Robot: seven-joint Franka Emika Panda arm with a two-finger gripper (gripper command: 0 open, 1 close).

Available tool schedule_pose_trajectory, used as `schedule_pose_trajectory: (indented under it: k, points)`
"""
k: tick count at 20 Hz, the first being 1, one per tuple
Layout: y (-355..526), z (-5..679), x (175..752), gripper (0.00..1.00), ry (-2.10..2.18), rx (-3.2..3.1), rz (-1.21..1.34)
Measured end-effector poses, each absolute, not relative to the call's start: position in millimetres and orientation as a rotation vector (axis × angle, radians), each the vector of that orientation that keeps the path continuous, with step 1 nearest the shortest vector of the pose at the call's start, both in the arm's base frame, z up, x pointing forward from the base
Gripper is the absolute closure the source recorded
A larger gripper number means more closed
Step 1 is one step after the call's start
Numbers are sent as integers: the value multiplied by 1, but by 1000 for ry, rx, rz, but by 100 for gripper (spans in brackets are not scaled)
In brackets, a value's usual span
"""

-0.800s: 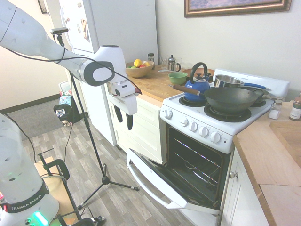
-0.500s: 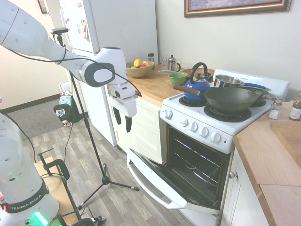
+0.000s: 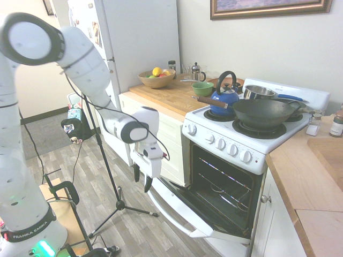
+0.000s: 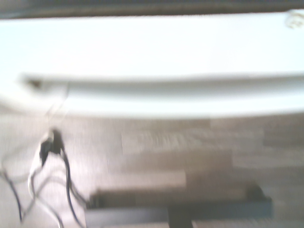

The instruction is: Close the oven

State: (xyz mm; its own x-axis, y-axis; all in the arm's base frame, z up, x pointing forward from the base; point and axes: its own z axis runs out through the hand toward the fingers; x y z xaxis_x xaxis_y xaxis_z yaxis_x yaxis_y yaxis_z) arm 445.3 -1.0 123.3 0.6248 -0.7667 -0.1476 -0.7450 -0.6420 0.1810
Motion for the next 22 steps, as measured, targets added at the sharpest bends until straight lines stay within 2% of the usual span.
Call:
schedule_pose_trajectory:
  k: [4,9,15,22]
  points:
    - [-14,69,468,0,-1319,2763,-265]
    - [-30,49,490,0,-1365,2800,-142]
    - [-2,99,509,0,-1395,2912,166]
    - [62,164,558,0,-1299,2995,382]
